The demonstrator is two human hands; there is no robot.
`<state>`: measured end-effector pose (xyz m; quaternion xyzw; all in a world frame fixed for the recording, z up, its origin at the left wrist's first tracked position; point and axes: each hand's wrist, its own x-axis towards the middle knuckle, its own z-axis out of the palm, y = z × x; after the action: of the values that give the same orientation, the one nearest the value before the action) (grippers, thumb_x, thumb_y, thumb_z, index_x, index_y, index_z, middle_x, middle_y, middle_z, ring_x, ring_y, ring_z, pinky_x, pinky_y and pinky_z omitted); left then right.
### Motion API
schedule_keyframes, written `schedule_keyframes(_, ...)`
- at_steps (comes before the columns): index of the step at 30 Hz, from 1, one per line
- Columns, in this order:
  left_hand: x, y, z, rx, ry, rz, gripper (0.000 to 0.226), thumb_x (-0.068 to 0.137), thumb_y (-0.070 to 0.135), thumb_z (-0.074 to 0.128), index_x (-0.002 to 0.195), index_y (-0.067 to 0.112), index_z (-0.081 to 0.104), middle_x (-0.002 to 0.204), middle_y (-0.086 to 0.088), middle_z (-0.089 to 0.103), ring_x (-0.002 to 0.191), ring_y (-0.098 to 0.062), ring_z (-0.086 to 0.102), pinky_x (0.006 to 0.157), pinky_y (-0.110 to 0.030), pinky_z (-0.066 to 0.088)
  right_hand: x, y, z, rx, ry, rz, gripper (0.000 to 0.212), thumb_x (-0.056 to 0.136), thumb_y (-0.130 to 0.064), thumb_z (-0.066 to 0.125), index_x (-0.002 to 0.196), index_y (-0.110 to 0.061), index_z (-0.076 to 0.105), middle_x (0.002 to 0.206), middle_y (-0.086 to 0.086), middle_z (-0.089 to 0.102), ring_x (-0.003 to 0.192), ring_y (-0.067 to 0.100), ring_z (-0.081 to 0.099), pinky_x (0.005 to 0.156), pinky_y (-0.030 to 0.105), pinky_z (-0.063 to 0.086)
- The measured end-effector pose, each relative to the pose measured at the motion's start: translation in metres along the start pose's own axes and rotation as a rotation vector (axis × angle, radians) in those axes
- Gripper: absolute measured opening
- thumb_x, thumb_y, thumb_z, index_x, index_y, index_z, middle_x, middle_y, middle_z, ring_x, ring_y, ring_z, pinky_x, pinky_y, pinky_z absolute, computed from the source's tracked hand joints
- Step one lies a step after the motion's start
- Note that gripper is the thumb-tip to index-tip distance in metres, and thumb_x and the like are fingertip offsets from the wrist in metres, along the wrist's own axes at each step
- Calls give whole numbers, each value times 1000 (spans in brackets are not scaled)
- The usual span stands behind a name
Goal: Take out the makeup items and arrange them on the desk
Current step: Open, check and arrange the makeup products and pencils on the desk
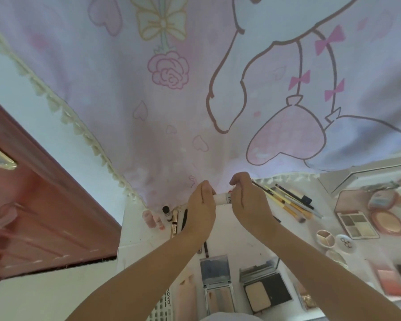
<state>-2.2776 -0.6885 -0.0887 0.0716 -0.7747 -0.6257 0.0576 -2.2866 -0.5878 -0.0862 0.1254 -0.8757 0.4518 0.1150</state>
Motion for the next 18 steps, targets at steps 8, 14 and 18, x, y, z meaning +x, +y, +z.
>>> schedule_keyframes(8, 20, 24, -24, 68, -315, -73, 25, 96, 23, 42, 72, 15, 44, 56, 1, 43, 48, -11, 39, 50, -20, 35, 22, 9, -30, 336, -210, 146, 21, 93, -5, 44, 79, -21, 47, 63, -3, 53, 47, -4, 51, 52, 8, 42)
schedule_keyframes(14, 24, 24, -39, 172, -542, -143, 14, 93, 15, 51, 80, 19, 54, 68, 2, 60, 55, -8, 55, 59, -18, 48, 21, 25, -46, 397, -343, 161, 32, 80, 11, 56, 78, -20, 61, 82, -10, 64, 70, -6, 62, 69, 13, 52)
schedule_keyframes(18, 22, 19, -35, 129, -506, -177, 13, 92, 13, 53, 80, 18, 55, 69, 2, 62, 53, -6, 57, 58, -17, 50, 23, 26, -46, 416, -421, 242, 27, 87, -1, 53, 91, -28, 56, 92, -12, 63, 76, 4, 65, 68, 18, 54)
